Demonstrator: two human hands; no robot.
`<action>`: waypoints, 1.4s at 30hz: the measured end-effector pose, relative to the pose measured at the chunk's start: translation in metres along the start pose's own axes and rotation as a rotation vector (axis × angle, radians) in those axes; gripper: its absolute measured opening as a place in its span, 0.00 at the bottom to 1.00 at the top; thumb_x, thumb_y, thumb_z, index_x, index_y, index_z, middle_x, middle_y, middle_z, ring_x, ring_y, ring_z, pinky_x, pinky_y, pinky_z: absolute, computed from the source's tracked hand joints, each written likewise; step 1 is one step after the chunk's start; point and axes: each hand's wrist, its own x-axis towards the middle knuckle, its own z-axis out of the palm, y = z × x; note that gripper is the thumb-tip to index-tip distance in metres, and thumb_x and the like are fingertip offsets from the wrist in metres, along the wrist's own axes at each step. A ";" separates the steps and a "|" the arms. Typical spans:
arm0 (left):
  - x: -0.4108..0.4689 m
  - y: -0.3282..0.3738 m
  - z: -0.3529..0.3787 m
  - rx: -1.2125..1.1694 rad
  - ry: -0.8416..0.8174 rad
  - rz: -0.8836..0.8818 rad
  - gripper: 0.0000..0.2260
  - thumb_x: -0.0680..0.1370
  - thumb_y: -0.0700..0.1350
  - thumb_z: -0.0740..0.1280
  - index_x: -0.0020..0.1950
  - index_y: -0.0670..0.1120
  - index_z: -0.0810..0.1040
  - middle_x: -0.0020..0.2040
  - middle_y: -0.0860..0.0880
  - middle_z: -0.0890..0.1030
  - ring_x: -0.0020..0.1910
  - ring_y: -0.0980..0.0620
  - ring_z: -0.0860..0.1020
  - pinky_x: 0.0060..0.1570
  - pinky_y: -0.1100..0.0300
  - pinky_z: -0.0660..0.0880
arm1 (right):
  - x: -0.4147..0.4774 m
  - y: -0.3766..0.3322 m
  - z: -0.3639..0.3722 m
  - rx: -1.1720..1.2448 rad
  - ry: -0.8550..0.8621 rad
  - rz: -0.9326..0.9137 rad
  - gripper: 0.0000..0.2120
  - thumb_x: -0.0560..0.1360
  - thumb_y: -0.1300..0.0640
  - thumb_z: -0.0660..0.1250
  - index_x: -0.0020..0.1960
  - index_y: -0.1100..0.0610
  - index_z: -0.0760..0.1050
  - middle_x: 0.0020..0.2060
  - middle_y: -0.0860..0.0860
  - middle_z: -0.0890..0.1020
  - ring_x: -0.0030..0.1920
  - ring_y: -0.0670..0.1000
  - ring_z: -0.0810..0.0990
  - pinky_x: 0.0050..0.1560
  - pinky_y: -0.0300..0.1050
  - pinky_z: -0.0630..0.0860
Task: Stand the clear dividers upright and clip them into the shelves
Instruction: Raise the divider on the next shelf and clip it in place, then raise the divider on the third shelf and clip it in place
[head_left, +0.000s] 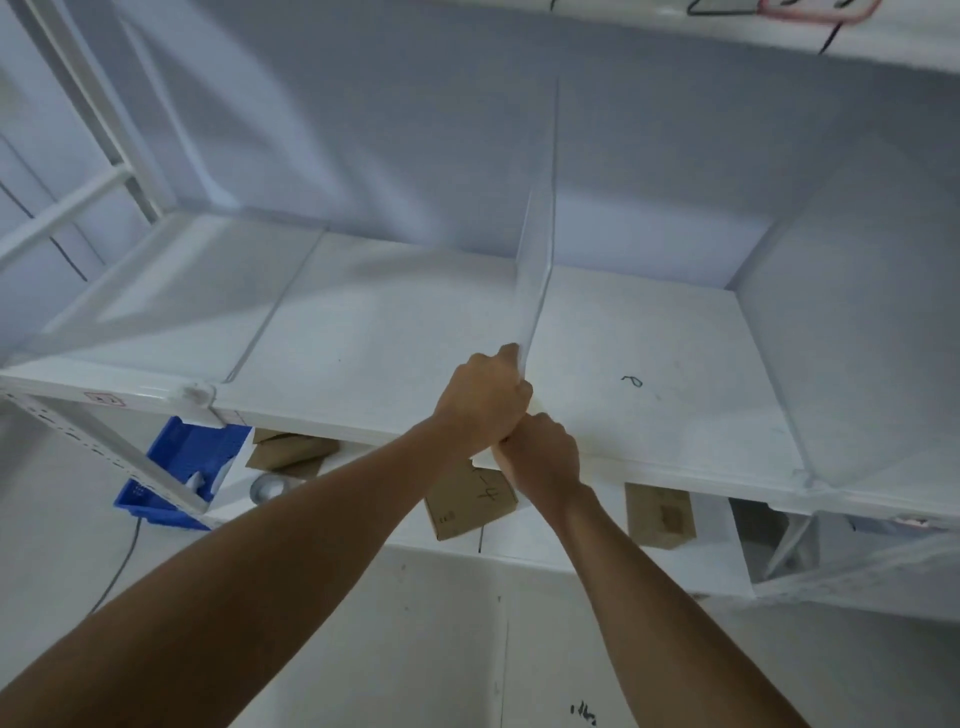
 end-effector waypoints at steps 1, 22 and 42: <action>-0.003 -0.007 0.001 -0.011 -0.048 -0.014 0.10 0.80 0.47 0.61 0.57 0.42 0.73 0.48 0.41 0.79 0.49 0.41 0.79 0.46 0.49 0.78 | -0.004 -0.002 0.000 0.007 -0.035 0.036 0.19 0.81 0.54 0.55 0.32 0.56 0.66 0.29 0.50 0.75 0.31 0.53 0.77 0.34 0.42 0.71; -0.059 -0.276 -0.404 0.544 0.080 0.006 0.35 0.75 0.70 0.58 0.77 0.52 0.63 0.76 0.46 0.68 0.74 0.40 0.68 0.68 0.42 0.68 | 0.018 -0.398 -0.202 -0.145 0.029 -0.097 0.30 0.81 0.39 0.54 0.79 0.48 0.57 0.79 0.50 0.63 0.76 0.59 0.63 0.72 0.56 0.63; -0.064 -0.346 -0.460 0.517 0.109 0.118 0.37 0.73 0.69 0.61 0.77 0.50 0.62 0.72 0.45 0.70 0.73 0.42 0.67 0.63 0.43 0.70 | 0.021 -0.470 -0.184 -0.147 0.155 0.042 0.29 0.81 0.41 0.55 0.79 0.51 0.59 0.77 0.53 0.66 0.74 0.59 0.64 0.70 0.55 0.64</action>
